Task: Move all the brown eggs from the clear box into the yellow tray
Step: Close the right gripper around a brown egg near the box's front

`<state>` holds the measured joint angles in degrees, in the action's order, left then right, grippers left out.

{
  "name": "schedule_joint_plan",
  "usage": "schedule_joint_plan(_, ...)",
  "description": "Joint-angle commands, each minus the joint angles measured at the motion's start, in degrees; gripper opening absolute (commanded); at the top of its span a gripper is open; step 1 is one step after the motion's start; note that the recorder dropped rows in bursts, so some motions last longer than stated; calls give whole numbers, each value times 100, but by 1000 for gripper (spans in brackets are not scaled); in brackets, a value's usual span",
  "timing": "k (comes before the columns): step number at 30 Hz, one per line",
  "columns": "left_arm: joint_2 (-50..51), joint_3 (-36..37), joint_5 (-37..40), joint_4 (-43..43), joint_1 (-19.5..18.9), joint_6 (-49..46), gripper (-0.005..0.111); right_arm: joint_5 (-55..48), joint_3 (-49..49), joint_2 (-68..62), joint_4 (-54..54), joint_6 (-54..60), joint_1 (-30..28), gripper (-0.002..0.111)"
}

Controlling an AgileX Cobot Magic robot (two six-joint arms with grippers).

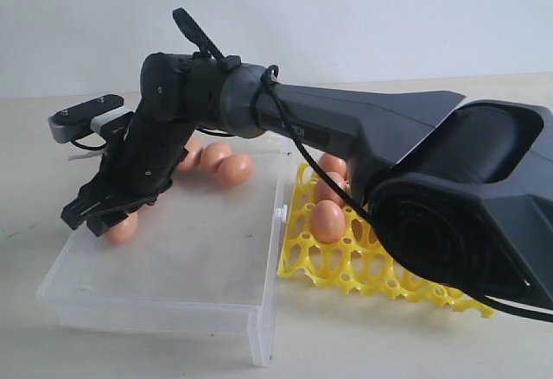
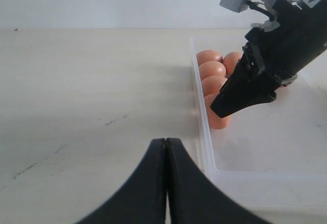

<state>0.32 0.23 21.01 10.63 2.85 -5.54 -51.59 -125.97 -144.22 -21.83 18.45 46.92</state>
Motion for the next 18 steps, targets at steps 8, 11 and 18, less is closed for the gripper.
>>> schedule_joint_plan(8,-32,-23,-22,14,-6,-12,0,245,-43,-72,107,-1271,-178,55)
schedule_joint_plan(11,-32,-23,-22,14,-6,-12,0,395,-43,-72,84,-1509,-223,55)
schedule_joint_plan(18,-32,-23,-22,14,-6,-12,0,395,-43,-113,-352,-1562,-243,55)
